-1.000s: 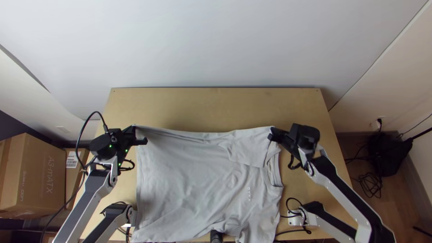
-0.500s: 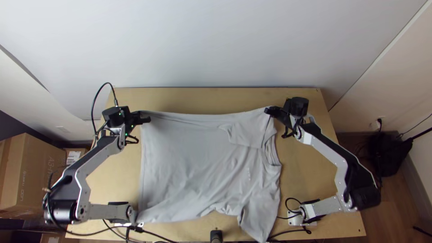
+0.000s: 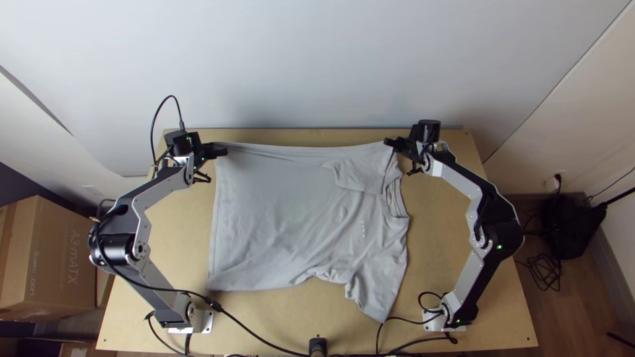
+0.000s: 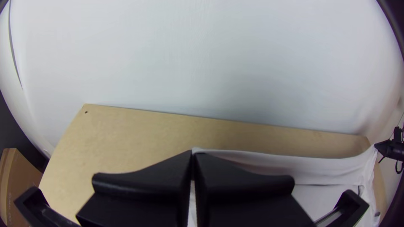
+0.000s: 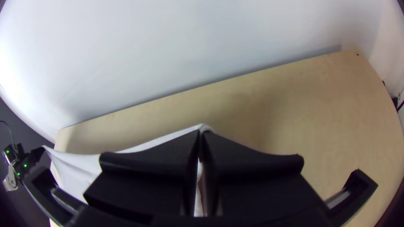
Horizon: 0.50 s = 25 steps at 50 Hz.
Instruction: Fold the t-shirt
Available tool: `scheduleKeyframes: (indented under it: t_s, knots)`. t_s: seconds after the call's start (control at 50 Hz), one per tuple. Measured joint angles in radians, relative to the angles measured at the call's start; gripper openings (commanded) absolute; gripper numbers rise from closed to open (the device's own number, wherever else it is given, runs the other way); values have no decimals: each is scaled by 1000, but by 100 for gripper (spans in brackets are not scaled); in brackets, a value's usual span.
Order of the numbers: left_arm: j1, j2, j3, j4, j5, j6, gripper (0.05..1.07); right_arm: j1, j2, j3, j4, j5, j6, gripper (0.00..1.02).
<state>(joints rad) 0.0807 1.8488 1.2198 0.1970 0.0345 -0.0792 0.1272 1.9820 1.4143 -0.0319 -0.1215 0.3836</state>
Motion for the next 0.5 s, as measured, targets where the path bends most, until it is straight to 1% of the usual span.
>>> scheduleKeyframes:
  t_s: [0.16,0.32,0.5]
  knots:
    - [0,66,76,-27,0,0,8,-7,74,128,-71,0,0,2]
    - [-2,100,134,-96,0,0,8,-7,141,255,-182,0,0,2]
    - [-3,101,186,-214,0,0,8,-7,148,275,-225,0,1,2]
